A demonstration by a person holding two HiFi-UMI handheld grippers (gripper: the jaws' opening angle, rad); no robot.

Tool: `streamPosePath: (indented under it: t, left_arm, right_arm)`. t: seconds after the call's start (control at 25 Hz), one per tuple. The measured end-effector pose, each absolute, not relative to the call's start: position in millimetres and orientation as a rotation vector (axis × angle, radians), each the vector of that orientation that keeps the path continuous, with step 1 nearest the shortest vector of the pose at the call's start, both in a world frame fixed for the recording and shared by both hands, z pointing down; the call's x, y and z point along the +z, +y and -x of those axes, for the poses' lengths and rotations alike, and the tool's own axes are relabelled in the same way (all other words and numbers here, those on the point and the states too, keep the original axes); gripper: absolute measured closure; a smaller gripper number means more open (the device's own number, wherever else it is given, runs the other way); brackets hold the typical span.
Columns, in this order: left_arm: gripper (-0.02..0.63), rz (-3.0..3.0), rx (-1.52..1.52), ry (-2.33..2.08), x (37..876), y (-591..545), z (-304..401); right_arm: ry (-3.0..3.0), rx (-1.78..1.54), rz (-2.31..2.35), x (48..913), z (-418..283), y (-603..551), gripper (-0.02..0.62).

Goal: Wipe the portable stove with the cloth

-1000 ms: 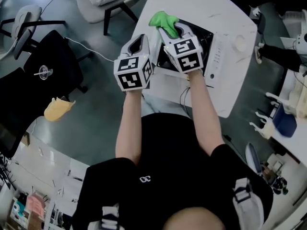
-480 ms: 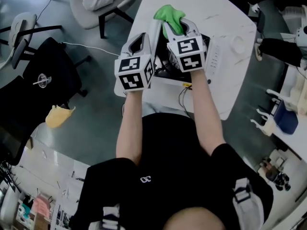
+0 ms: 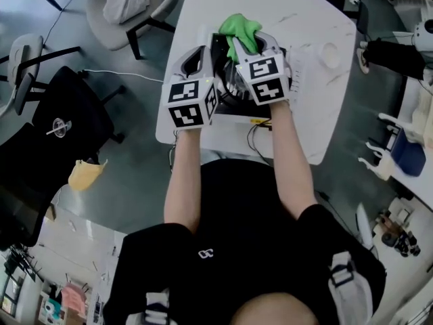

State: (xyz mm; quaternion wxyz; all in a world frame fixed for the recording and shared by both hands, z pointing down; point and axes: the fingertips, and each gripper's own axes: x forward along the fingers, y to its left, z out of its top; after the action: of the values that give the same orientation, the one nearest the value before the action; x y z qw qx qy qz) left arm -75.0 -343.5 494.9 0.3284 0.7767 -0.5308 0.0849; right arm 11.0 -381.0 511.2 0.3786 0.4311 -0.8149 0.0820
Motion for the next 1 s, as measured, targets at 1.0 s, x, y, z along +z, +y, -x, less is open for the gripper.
streamPosePath:
  t: [1.0]
  left_arm:
    - [0.609, -2.232, 0.379, -1.235, 479, -342, -7]
  right_arm:
    - [-1.864, 0.373, -1.588, 496, -156, -353, 0.520]
